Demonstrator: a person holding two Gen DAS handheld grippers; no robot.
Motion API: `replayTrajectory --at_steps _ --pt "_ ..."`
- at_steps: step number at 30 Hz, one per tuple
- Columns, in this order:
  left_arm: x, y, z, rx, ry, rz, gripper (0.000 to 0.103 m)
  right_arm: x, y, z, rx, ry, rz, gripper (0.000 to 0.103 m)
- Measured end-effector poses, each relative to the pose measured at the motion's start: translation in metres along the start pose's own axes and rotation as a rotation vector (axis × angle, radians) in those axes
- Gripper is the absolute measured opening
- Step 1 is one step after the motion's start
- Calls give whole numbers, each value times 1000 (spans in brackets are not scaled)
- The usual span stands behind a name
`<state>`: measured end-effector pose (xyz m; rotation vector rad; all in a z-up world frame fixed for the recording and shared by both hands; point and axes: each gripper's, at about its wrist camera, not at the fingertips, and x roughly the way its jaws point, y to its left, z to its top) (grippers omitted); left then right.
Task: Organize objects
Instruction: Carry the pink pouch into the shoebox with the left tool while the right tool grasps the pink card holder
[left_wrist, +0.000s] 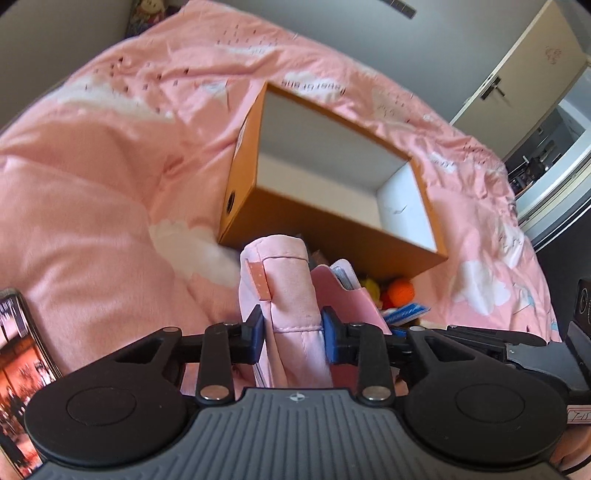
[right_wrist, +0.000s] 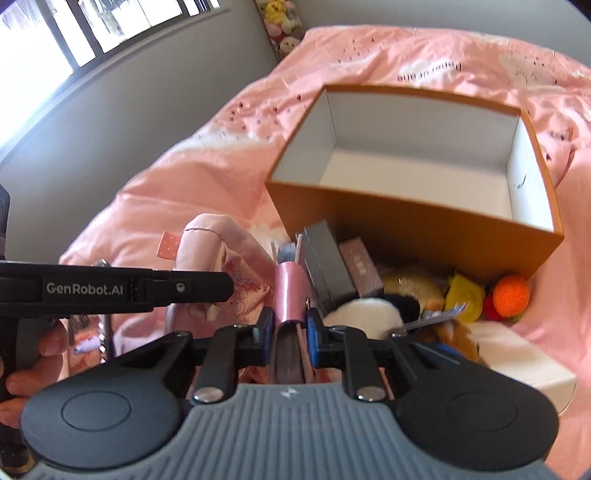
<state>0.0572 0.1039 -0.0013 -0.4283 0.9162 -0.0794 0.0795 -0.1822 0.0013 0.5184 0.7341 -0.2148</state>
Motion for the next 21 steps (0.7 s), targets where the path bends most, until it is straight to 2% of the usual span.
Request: replayTrajectory --at_steps 6,11,14,18,21 --pt "-22 -8 34 36 -91 -27 35 -21 -6 28 36 -87 38 19" --pt "-25 -24 72 102 -164 -39 35 -35 -20 61 95 -208 40 19" --pt "-14 -35 99 143 -162 -74 35 -37 -33 83 125 -269 27 19" --pt "12 -55 131 233 -157 -69 35 -25 -54 111 162 -333 -34 19" --pt "52 -56 142 241 -70 -69 35 0 -76 126 221 -320 -81 19"
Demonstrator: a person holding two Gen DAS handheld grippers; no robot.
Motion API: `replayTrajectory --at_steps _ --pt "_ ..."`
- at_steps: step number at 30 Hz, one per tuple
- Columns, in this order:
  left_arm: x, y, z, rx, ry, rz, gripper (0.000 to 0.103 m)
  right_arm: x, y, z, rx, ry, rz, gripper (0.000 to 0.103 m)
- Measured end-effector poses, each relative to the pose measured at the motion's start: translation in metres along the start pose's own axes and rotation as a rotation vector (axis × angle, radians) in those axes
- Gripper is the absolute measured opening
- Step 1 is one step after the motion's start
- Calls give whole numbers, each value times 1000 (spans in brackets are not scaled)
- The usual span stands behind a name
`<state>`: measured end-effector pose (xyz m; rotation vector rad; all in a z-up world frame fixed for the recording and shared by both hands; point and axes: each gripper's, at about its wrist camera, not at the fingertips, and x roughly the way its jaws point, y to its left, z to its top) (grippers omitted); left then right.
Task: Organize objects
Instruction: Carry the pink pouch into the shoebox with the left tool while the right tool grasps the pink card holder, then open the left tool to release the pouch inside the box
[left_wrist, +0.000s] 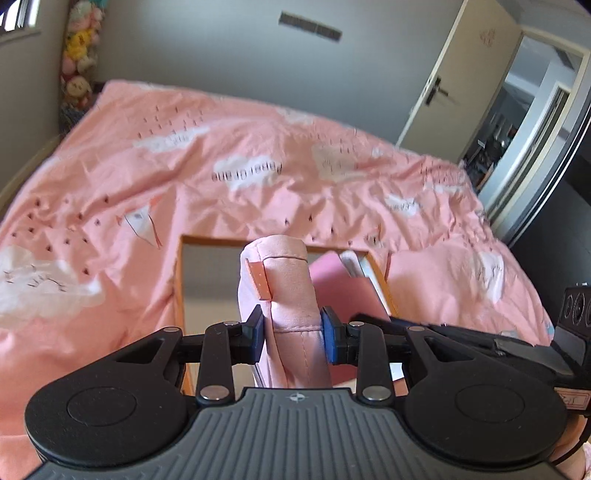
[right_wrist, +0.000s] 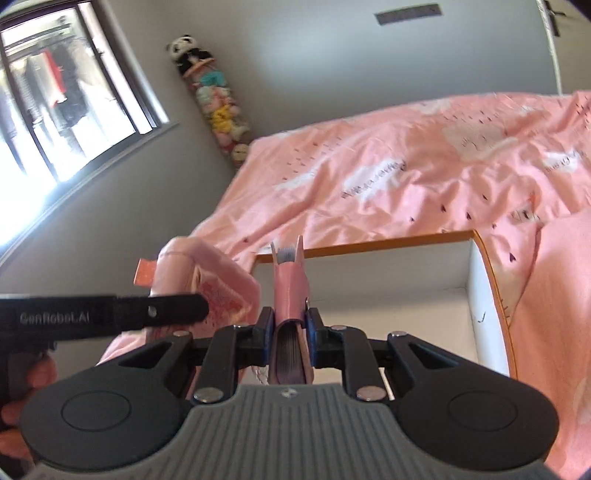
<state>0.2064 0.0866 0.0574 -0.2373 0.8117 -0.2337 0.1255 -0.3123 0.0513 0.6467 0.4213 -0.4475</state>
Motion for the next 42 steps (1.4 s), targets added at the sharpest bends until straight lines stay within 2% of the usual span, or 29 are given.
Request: replayTrajectory --at_steps 4,13,20,26,27,28,30,31,37,42 --pt "42 2 -14 42 77 80 35 43 -23 -7 103 66 -22 19" --pt "72 2 -25 109 106 222 34 97 -38 -37 184 191 -6 19" --pt "92 20 -39 78 190 215 36 107 -45 -43 213 220 -12 19" --pt "88 22 -45 151 208 184 43 118 -41 -47 212 253 -13 19" --pt "85 23 -45 155 200 176 46 119 -40 -48 212 256 -14 19" --pt "81 24 -44 156 189 174 53 121 -39 -48 212 257 -18 19" --pt "71 26 -42 141 163 130 60 120 -36 -50 202 254 -26 19" --pt "66 28 -41 129 154 123 68 119 -33 -51 192 250 -28 19" --pt "34 45 -29 55 77 64 69 115 -6 -50 82 230 -34 19" --pt "39 61 -20 14 115 100 69 125 26 -53 -79 238 -71 19"
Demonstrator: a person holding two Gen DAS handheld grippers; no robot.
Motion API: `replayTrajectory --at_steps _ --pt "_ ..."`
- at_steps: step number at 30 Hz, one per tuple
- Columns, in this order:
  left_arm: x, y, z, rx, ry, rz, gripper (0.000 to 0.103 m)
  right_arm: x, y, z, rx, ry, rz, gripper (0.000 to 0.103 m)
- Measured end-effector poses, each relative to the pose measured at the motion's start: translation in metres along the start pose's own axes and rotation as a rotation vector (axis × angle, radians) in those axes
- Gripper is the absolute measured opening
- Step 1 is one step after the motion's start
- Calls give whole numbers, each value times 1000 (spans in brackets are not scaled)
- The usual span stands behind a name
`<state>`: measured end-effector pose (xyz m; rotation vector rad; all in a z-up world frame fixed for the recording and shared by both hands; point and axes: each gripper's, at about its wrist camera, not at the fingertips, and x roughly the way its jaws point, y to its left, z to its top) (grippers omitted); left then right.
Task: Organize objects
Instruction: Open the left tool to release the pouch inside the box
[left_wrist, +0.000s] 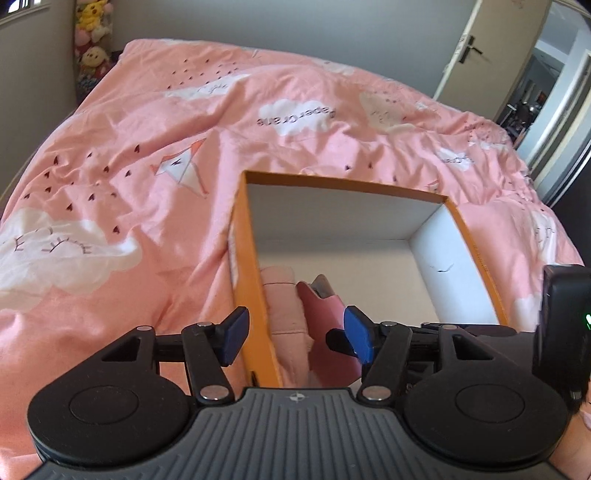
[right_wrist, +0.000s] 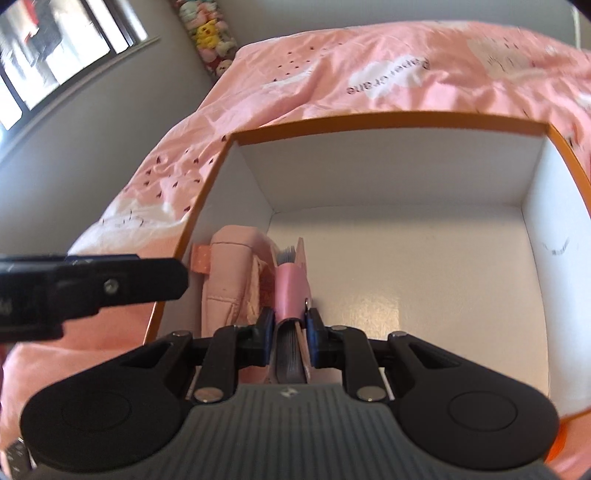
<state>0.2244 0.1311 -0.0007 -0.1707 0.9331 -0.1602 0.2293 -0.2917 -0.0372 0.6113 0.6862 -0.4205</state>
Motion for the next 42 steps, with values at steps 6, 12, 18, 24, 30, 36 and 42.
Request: replayTrajectory --at_steps 6,12,18,24,30,36,42 --pt "21 16 4 -51 49 30 69 11 5 1 -54 19 -38 20" --pt "43 35 19 -215 50 7 69 6 2 1 -64 30 -56 20" --pt "62 40 25 -236 77 22 60 7 0 -1 -67 36 -37 20" --pt "67 38 22 -257 204 31 54 6 -6 4 -28 -14 -46 20" --pt "68 39 15 -263 208 33 52 11 -1 1 -36 14 -37 20" --pt "65 36 15 -256 198 29 51 11 8 -5 -51 17 23 34" --pt "58 33 15 -231 178 18 51 18 10 -3 -24 65 81 30"
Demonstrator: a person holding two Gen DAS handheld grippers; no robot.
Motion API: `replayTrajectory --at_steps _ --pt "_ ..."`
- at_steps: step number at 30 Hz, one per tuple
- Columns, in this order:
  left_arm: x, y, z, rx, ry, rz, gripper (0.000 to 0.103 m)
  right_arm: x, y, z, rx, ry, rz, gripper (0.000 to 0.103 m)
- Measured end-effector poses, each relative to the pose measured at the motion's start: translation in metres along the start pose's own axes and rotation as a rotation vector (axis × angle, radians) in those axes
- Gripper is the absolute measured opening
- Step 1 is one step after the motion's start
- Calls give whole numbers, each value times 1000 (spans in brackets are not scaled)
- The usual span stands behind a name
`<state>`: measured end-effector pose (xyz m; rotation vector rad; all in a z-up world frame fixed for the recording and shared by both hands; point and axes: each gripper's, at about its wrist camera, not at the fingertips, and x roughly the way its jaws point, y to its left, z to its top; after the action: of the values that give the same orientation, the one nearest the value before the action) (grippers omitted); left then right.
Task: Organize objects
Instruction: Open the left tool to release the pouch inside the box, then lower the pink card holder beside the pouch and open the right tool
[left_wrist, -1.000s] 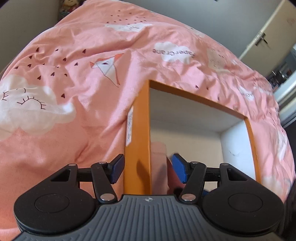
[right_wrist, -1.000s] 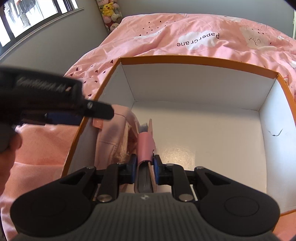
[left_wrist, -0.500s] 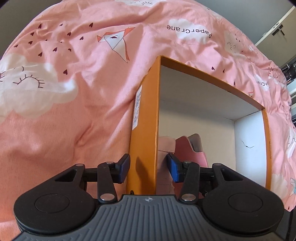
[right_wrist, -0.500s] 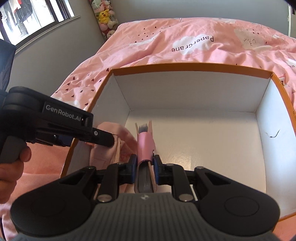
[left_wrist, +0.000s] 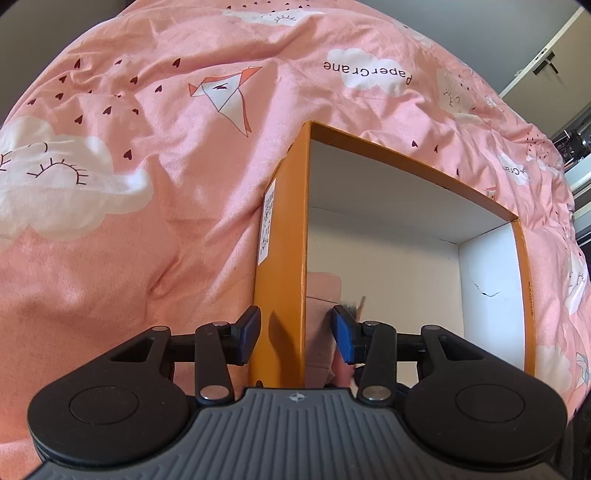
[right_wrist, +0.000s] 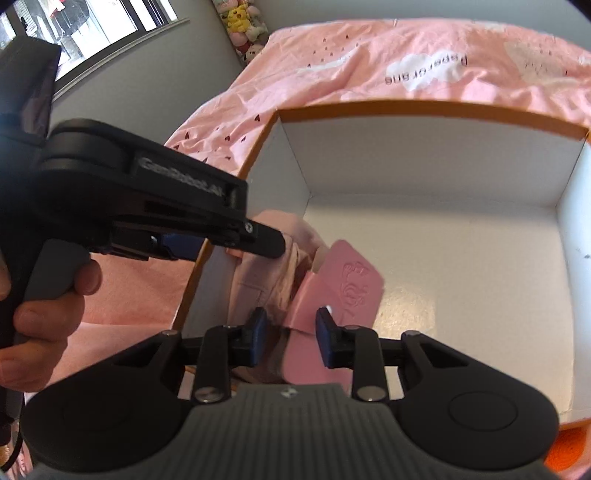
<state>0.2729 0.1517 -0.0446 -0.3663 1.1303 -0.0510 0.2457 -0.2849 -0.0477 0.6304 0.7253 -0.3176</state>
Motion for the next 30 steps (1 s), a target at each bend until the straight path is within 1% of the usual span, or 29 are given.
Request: replayTrajectory --at_steps 2,4,11,14,16,19,22,24,26,27,28,30 --pt "-1 -1 -1 9 -2 -2 51 5 -8 -1 47 22 13 24" --pt "-3 -3 -3 25 -8 2 51 6 -14 -1 88 28 35 24" --pt "-14 -10 -7 62 -43 -3 52 -1 -13 4 75 8 42 26" --pt "-21 -12 -8 75 -63 0 53 -9 -13 6 49 -10 12 26" --pt "-24 -11 -9 76 -68 0 53 -11 -18 10 44 -10 -5 24" --pt "-25 -11 -9 79 -68 -1 53 -12 -25 16 22 18 -70 18" --pt "-26 -9 -10 82 -66 5 53 -4 -33 25 -26 78 -156 18" --pt "-25 -9 -10 86 -60 2 53 8 -38 30 -60 156 -212 17" --pt "-25 -9 -11 84 -57 -3 53 22 -41 33 -90 227 -242 16" --pt "-25 -9 -12 85 -55 -4 53 28 -41 35 -101 255 -258 13" --pt "-25 -9 -12 86 -53 -4 53 30 -41 30 -116 281 -267 13" --pt "-23 -9 -13 87 -48 -6 53 40 -38 31 -132 330 -258 12"
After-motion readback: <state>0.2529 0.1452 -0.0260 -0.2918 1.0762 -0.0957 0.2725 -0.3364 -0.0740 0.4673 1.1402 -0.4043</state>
